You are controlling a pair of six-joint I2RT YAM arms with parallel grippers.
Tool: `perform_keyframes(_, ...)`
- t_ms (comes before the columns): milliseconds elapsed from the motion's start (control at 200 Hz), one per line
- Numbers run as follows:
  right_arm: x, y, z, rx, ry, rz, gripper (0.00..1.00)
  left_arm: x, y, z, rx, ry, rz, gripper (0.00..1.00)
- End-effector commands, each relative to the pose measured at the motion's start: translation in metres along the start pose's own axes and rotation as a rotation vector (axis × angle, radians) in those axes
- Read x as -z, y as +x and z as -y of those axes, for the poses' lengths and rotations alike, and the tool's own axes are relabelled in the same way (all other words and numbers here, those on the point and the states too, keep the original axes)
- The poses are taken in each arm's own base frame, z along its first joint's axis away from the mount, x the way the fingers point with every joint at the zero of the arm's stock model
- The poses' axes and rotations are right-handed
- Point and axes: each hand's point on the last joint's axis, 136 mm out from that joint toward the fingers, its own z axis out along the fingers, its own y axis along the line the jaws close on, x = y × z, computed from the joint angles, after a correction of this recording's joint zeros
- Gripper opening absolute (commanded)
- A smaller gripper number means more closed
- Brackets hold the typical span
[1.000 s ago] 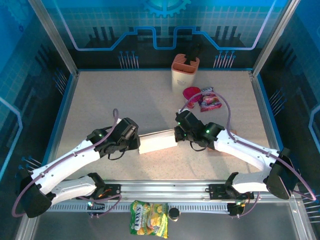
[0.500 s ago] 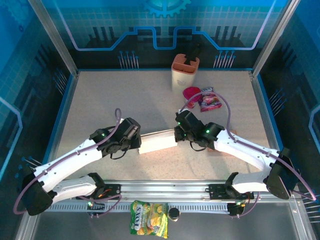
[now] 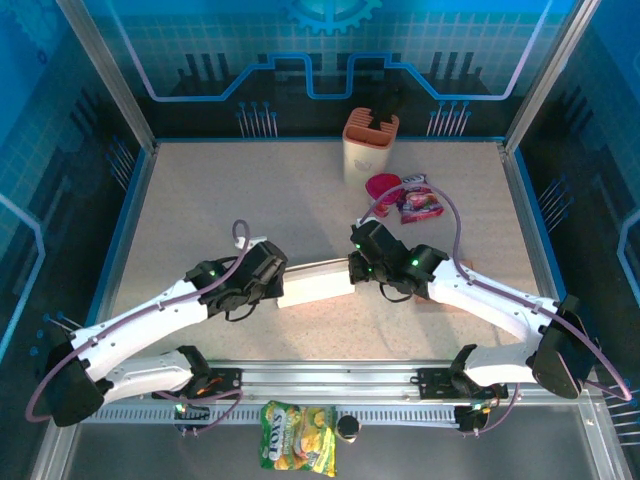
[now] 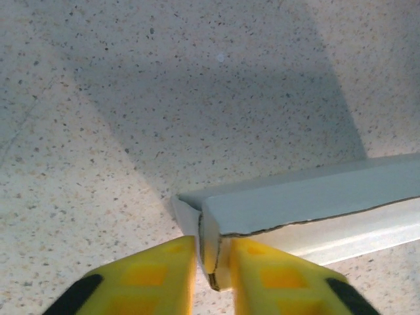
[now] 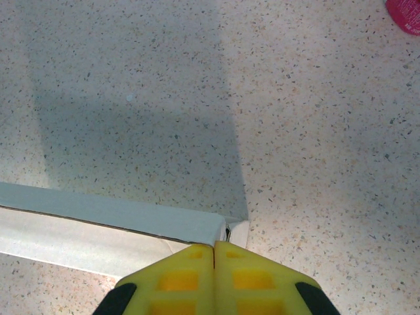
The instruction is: Fold the paper box
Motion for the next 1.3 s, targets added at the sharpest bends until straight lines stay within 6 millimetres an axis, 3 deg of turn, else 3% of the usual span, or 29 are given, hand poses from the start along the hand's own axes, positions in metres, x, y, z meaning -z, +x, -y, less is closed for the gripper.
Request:
perform_keyframes(0,0.000,0.001,-0.004,-0.004,-0.012,-0.016,0.00,0.008,0.010,-0.015,-0.027,-0.063,-0.041,0.31)
perform_keyframes(80,0.000,0.001,-0.004,-0.005,-0.012,-0.015,0.00,0.017,0.005,-0.011,-0.030,-0.046,-0.029,0.35)
perform_keyframes(300,-0.001,0.001,-0.003,-0.006,-0.010,-0.017,0.00,0.028,-0.004,-0.001,-0.042,0.002,-0.006,0.36)
perform_keyframes(690,0.000,0.002,-0.004,-0.005,-0.011,-0.019,0.00,0.020,-0.009,-0.002,-0.080,-0.057,-0.002,0.17)
perform_keyframes(965,0.000,0.002,-0.003,-0.005,-0.012,-0.018,0.00,0.016,-0.010,-0.002,-0.081,-0.071,0.002,0.12)
perform_keyframes(1296,-0.001,0.003,-0.003,-0.004,-0.010,-0.020,0.00,0.022,-0.015,0.003,-0.084,-0.049,0.017,0.21)
